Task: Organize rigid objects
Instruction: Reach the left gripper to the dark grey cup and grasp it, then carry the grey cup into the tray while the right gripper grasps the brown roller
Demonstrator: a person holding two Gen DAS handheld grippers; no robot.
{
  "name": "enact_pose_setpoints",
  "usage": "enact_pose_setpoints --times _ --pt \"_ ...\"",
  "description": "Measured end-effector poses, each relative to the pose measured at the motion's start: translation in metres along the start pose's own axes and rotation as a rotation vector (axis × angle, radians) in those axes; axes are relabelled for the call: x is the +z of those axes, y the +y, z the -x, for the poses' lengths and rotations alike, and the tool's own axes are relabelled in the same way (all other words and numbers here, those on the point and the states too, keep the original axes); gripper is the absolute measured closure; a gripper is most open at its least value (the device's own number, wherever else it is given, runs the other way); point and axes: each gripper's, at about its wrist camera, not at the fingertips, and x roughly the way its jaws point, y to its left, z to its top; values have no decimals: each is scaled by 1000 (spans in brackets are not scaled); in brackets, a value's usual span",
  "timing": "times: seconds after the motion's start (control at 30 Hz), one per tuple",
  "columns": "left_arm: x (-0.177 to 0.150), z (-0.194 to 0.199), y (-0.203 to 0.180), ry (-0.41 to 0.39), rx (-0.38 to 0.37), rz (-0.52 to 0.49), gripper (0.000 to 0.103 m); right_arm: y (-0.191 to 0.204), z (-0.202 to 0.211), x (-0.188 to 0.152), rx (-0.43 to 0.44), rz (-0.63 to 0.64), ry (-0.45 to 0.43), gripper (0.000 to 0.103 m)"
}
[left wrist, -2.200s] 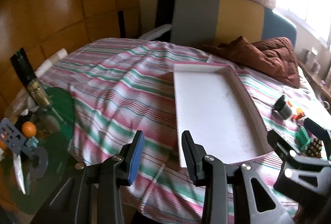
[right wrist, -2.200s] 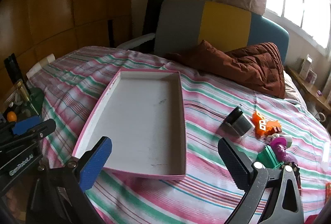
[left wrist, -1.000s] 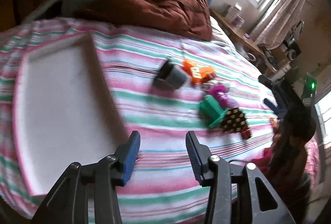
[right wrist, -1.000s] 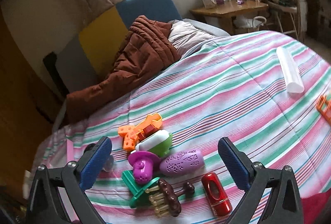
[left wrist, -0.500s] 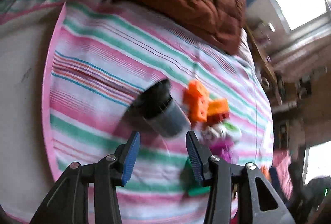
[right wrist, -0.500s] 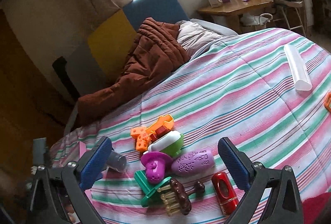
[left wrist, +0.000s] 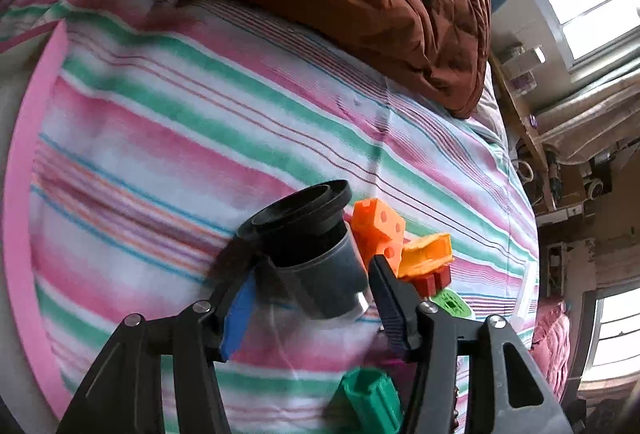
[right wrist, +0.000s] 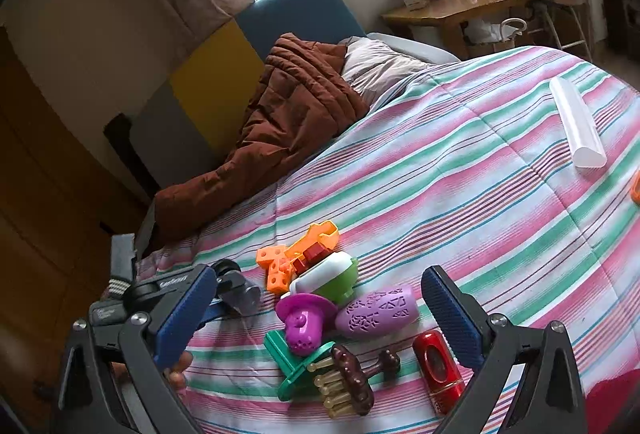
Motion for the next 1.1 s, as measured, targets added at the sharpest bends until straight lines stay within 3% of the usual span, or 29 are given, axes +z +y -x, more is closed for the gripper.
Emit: enact_pose_setpoints --times 0.17,0.2,0.3,0.5,0.77,0.87,0.93,0.97,1.1 --pt "8 -12 -11 2 63 -57 48 -1 -1 0 -19 0 1 0" --pt "7 -12 -14 -6 83 -93 56 -2 -1 1 -23 -1 0 0" --pt "0 -9 -12 -27 97 -155 60 -4 -3 1 -31 -8 7 0" --pt "-32 13 -3 -55 152 -292 60 0 -13 -1 -9 11 60 0" --pt "-76 50 -1 -108 141 -391 60 11 -28 -11 -8 81 150 0" --pt "-95 71 -2 -138 121 -420 60 -1 -26 -8 -6 12 139 7" --pt "-104 80 -3 -150 110 -433 60 -13 -25 -5 13 -55 137 20" --pt "-109 86 -2 -155 103 -438 60 -18 -26 -5 25 -83 149 22" --pt "-122 103 3 -174 82 -443 60 -17 -41 -13 -6 -76 269 23"
